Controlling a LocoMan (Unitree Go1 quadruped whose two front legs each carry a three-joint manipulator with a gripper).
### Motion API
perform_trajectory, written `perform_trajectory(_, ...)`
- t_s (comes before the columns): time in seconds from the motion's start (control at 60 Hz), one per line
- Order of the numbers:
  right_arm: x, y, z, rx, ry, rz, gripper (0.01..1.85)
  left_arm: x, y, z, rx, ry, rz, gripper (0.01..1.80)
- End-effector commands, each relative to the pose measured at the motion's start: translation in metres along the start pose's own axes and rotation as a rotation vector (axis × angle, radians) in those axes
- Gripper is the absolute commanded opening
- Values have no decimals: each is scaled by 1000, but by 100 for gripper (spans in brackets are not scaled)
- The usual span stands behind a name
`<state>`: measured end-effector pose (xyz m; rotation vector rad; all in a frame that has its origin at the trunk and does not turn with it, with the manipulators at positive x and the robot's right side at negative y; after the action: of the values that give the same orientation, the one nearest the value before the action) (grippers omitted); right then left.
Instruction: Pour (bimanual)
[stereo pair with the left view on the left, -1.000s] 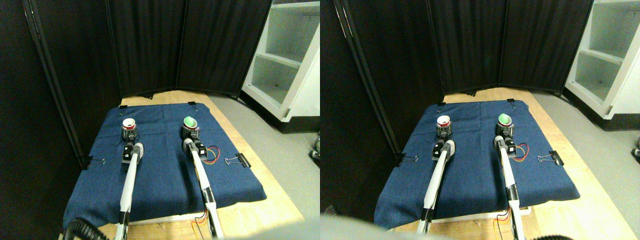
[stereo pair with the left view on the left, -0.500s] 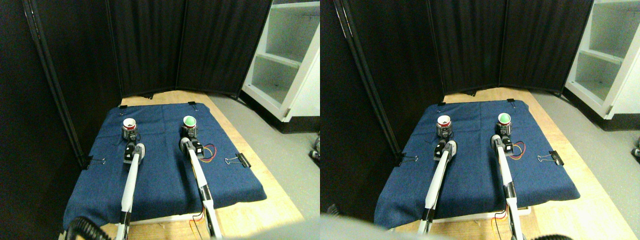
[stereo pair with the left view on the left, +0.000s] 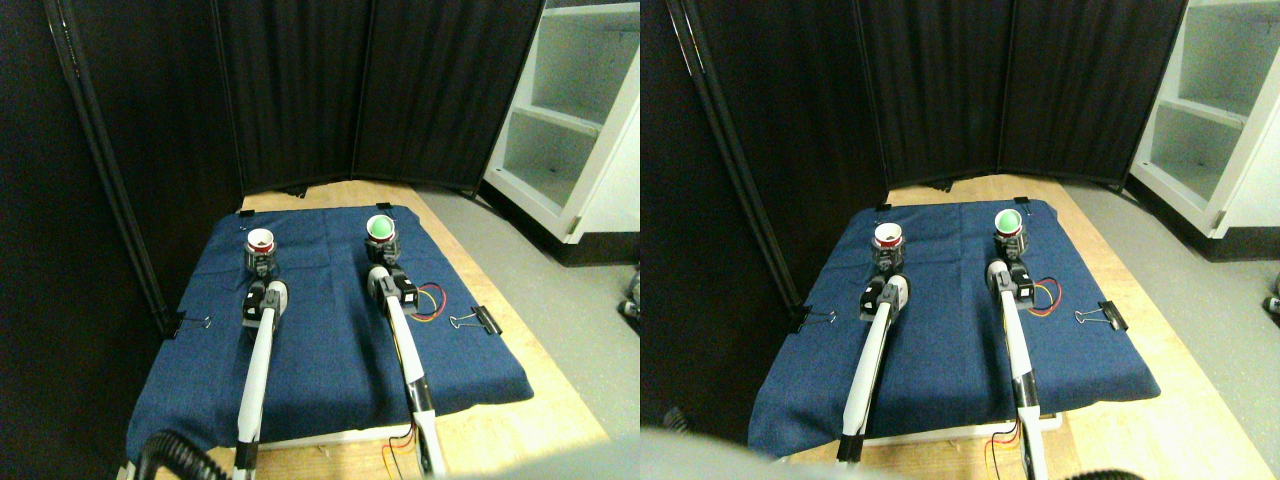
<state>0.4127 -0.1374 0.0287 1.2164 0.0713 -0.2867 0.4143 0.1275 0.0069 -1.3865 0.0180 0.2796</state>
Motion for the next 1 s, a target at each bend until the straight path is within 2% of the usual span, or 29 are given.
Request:
perform_trajectory(0.017,-6,17,7,18,-19,60,33,-5,-14,-6,-9,32,-57,33)
perform_trajectory(0.2,-12,27,9,-121,1,101,33,-11,-28,-12,41,84,-87,33)
perform_trajectory(0.317,-14,34,10,-132,17,113,33,-16,-38,-18,27,113,-86,33)
perform_trajectory(0.417,-14,40,10,-128,43,139,33,-21,-49,-26,39,159,-89,33)
perform_trajectory(0.55,-14,45,9,-134,53,139,33,-20,-57,-31,43,187,-79,33)
perform_trajectory(0.75,-14,51,8,-157,69,142,33,-20,-62,-38,67,206,-73,33)
perform_trajectory(0.9,-14,62,7,-218,83,179,33,-21,-68,-44,47,224,-58,33)
perform_trajectory(1.0,-17,71,6,-243,78,174,33,-22,-71,-49,59,231,-61,33)
